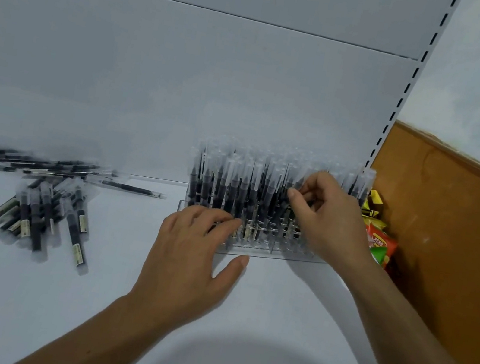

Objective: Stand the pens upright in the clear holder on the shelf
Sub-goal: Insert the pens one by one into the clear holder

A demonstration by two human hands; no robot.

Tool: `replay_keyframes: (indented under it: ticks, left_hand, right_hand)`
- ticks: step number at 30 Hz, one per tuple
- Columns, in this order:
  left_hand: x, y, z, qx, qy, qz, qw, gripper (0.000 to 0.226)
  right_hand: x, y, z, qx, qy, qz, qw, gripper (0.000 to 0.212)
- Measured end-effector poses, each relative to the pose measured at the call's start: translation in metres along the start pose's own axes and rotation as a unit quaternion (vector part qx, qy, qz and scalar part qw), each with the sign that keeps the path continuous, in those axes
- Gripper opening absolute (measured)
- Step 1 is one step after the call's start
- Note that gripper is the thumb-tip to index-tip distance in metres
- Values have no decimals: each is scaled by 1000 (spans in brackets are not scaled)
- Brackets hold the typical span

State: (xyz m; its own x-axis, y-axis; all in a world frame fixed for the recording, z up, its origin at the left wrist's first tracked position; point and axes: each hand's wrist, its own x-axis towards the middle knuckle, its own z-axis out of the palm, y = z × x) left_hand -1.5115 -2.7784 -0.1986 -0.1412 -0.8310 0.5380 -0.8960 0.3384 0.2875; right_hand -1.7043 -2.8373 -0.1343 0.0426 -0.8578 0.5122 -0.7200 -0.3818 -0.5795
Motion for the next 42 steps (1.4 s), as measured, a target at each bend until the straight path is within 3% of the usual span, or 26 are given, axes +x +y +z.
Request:
replay_keyframes:
  ticks: [5, 12, 21, 29, 31, 33, 37, 42]
  left_hand:
    - [1, 1, 1, 3, 1, -1, 1000, 53]
    - [0, 0, 0, 4, 4, 4, 1000, 52]
    - [0, -2, -1, -8, -6, 13, 1000, 53]
    - [4, -16, -21, -102, 12, 35, 994, 49]
    - [6, -22, -31, -113, 35, 11, 993, 46]
    - [4, -36, -41, -122, 55, -33, 990, 40]
    - [-9, -78, -68, -126, 71, -146, 979, 32]
    - [-31, -131, -106, -55, 76, -278, 956, 29]
  right_hand:
    - [-1, -10, 5, -41, -25, -44, 998, 11]
    - [4, -9, 4, -91, -57, -7, 994, 13]
    - [-2, -7, 5, -58, -46, 25, 997, 13]
    - [-26, -18, -3, -20, -14, 30, 999, 19]
    - [-36, -37, 6, 35, -32, 10, 999, 10]
    - [-44, -59, 24, 63, -106, -24, 992, 7]
    - [-48, -101, 71, 16, -245, -101, 964, 24]
    - [-45, -134, 129, -31, -310, -157, 937, 40]
